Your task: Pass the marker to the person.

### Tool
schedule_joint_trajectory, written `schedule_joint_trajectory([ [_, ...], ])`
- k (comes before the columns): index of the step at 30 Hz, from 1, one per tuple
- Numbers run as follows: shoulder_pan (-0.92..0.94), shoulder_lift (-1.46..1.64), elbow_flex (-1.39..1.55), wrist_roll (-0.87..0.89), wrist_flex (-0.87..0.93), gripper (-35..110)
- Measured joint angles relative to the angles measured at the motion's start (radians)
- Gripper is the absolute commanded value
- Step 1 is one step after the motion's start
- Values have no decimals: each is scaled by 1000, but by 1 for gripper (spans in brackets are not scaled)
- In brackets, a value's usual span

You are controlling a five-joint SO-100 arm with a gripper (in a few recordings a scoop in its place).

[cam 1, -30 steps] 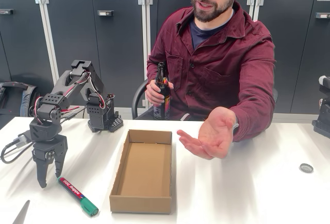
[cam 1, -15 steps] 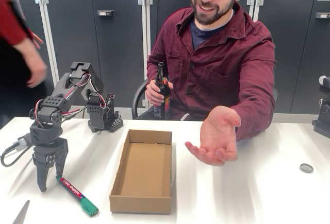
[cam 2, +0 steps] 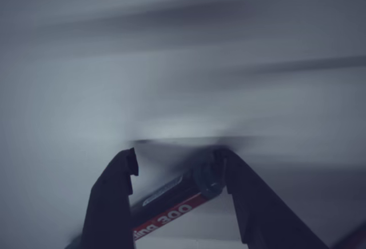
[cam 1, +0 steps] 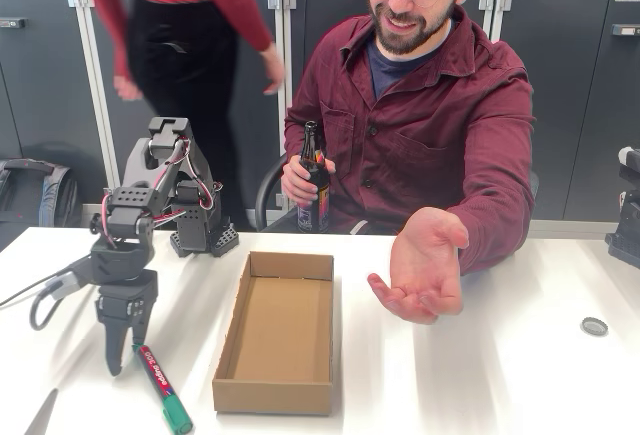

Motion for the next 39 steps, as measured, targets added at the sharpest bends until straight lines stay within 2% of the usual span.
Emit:
schedule_joint_trajectory([
  [13,-32,126,164,-106,-60,31],
  [33,61,109,204,94,-218,34],
  [39,9,152,253,-9,-198,33],
])
